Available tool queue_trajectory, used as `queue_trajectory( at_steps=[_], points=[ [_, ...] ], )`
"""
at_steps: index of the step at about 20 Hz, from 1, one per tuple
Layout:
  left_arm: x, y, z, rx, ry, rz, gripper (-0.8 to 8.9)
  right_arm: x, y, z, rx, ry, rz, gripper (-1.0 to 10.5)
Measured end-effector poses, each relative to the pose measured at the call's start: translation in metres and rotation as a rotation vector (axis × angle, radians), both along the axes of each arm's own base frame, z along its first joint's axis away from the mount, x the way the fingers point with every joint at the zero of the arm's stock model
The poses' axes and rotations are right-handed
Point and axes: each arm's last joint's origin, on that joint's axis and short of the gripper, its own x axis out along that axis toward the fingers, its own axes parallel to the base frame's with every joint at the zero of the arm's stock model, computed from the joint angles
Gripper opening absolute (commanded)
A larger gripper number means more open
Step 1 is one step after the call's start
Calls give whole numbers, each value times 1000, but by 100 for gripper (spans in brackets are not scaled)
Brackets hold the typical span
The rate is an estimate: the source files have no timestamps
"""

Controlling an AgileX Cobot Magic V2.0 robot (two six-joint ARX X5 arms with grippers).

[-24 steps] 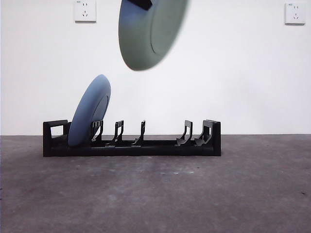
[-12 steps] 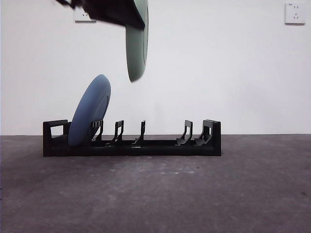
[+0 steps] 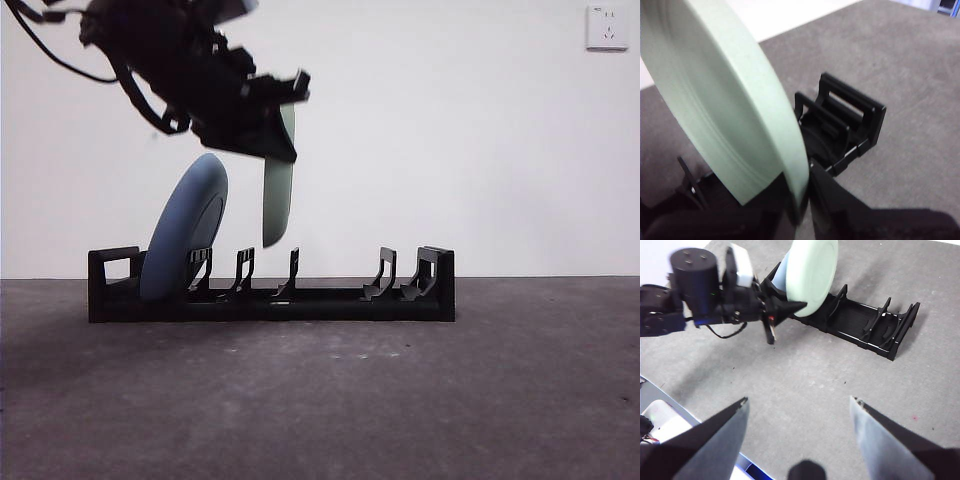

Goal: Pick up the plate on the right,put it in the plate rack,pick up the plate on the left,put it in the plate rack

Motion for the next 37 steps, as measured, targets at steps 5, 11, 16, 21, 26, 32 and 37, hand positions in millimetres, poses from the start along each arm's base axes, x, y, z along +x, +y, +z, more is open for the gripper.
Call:
queue_trajectory(
  at_steps=[5, 11, 16, 21, 26, 32, 37],
  points=[
    [11, -5, -26, 30, 53, 0, -8, 0, 0, 0, 0, 0, 0, 343],
    [18, -5, -42, 58, 74, 15, -8, 0, 0, 0, -7, -7, 7, 343],
    [23, 1, -45, 92, 57, 32, -8, 0, 0, 0, -9, -9, 9, 343],
    [24, 2, -46, 147, 38, 6, -9, 0, 0, 0, -11, -11, 11, 343],
    [23, 3, -48, 180, 30, -28, 11, 0, 0, 0, -10, -10, 13, 343],
    [22, 3, -51, 195, 53, -36, 133, 0, 0, 0, -6, -8, 18, 343],
    [21, 1, -51, 191, 55, -43, 133, 0, 0, 0, -4, -7, 22, 343]
  ],
)
